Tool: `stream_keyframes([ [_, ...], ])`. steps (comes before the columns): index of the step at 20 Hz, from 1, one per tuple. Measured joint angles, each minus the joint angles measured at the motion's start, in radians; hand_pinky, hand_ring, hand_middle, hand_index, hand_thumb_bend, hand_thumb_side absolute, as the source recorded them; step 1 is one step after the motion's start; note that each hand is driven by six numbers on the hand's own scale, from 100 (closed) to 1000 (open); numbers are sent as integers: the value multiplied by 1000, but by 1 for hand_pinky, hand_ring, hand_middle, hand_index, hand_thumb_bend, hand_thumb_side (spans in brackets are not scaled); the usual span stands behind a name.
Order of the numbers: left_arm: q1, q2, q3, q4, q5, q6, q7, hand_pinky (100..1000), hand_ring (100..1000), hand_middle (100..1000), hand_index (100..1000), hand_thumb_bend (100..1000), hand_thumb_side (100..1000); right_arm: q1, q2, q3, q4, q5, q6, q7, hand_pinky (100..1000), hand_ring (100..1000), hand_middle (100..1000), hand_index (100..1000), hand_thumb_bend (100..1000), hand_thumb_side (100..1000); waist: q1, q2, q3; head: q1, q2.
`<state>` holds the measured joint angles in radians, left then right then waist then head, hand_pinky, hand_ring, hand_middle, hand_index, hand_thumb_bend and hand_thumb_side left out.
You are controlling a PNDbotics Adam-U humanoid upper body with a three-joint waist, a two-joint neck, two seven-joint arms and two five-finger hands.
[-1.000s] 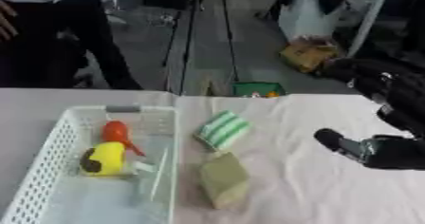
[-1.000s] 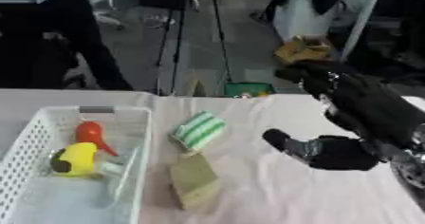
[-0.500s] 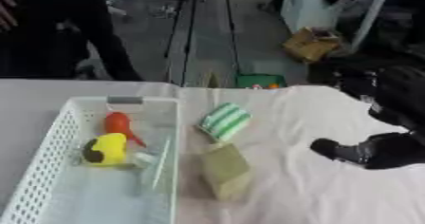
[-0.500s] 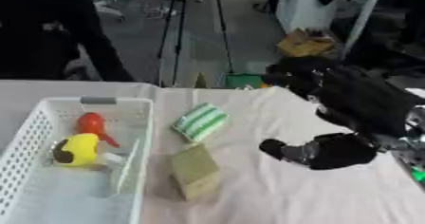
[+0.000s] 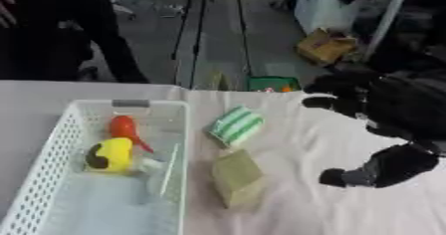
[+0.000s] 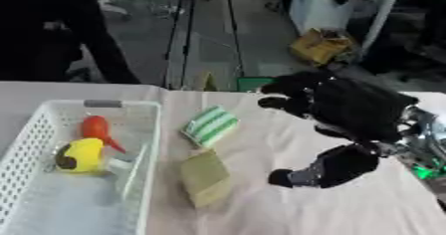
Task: Pick up objects on the table and place them in the box.
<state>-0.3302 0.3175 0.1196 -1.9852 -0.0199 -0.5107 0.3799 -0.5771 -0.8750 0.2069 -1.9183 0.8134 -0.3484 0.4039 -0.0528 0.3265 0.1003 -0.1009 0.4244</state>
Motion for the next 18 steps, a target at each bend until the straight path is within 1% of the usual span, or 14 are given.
stream_keyframes([
  [1,-1,0,-1,0,1,0,-1,943,940,1000,967,108,1000,-10,-6,8,11,-10,-22,19,991,1000,982,1000,700,865,-1,0,2,-2,-2],
  [2,-3,0,-2,0,1,0,-1,943,940,1000,967,108,1000,-22,-12,16,25,-22,-44,36,996,1000,980,1000,725,813,-2,0,5,-3,-3],
  [3,-4,0,-5,0,2,0,-2,943,940,1000,967,108,1000,-36,-19,26,43,-36,-67,54,996,1000,980,1000,725,813,-5,0,10,-6,-3],
  [4,-5,1,-6,0,2,0,-3,943,940,1000,966,108,1000,-52,-25,37,65,-50,-89,71,998,1000,984,1000,740,789,-8,0,15,-8,-3],
  [7,-6,1,-9,0,4,0,-9,943,940,1000,965,107,1000,-109,-33,69,148,-73,-149,113,998,1000,983,1000,750,771,-15,1,29,-18,-3],
  [8,-6,1,-12,0,5,0,-10,943,940,1000,964,107,1000,-126,-33,78,177,-75,-165,121,997,1000,984,1000,763,740,-15,2,32,-23,-3],
  [10,-11,1,-14,0,7,0,-14,944,940,1000,963,107,1000,-162,-30,99,239,-75,-196,134,998,1000,983,1000,768,726,-17,6,44,-36,-3],
  [13,-15,1,-19,0,11,0,-20,944,939,1000,962,105,1000,-206,-10,124,318,-70,-224,140,999,1000,982,1000,776,702,-19,10,55,-57,-4],
  [17,-22,1,-24,0,14,-1,-28,944,939,1000,960,104,1000,-257,27,143,409,-57,-238,129,993,1000,968,1000,792,697,-21,22,72,-82,-4],
  [18,-23,1,-25,0,15,-2,-30,944,939,1000,959,104,1000,-269,35,145,428,-56,-242,125,990,998,955,1000,810,686,-21,24,76,-86,-4],
])
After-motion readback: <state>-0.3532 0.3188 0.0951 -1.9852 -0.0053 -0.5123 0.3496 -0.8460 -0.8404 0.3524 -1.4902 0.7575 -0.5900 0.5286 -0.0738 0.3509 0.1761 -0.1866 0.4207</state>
